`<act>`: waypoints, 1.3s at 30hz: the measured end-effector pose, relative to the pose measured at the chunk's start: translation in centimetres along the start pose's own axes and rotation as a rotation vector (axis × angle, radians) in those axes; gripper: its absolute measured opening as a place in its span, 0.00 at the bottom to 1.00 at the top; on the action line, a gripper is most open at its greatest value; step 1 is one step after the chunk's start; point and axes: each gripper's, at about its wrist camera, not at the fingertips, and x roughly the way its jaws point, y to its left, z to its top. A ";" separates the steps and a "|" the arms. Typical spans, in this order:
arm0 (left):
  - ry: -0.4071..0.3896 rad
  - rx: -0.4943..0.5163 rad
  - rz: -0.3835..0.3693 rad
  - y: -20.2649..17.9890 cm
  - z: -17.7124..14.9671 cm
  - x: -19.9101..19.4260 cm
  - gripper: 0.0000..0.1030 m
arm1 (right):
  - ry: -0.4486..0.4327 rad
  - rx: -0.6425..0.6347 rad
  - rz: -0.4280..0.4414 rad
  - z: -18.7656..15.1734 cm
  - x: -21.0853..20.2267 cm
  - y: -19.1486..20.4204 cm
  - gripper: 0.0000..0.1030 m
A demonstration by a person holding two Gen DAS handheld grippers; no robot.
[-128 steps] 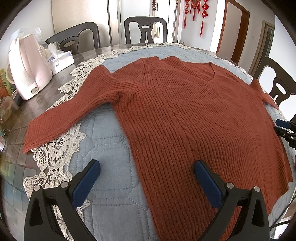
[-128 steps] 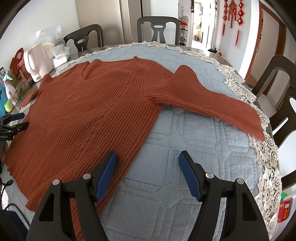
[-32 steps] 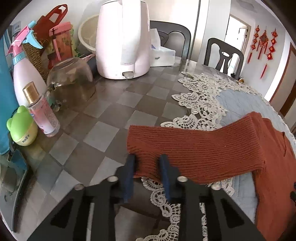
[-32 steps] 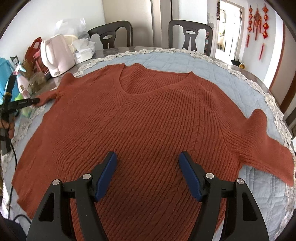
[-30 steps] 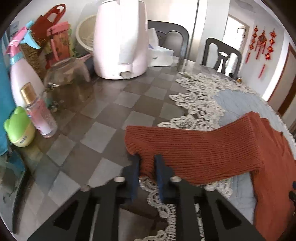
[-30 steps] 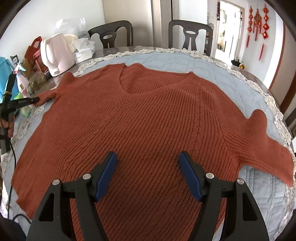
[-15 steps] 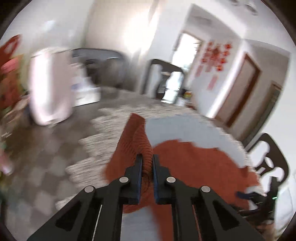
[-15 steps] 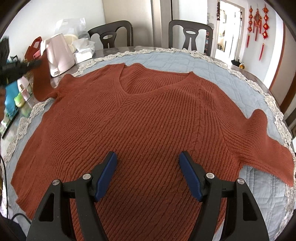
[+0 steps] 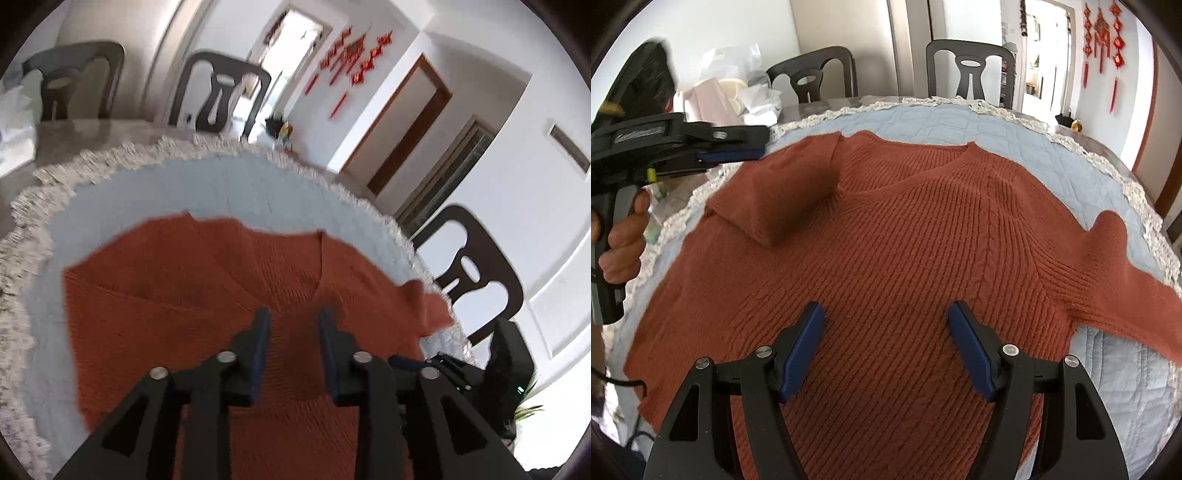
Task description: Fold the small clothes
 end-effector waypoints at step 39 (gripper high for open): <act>0.037 0.044 0.255 6.9 -3.4 -1.6 0.37 | 0.091 0.027 0.038 5.0 3.5 0.8 0.13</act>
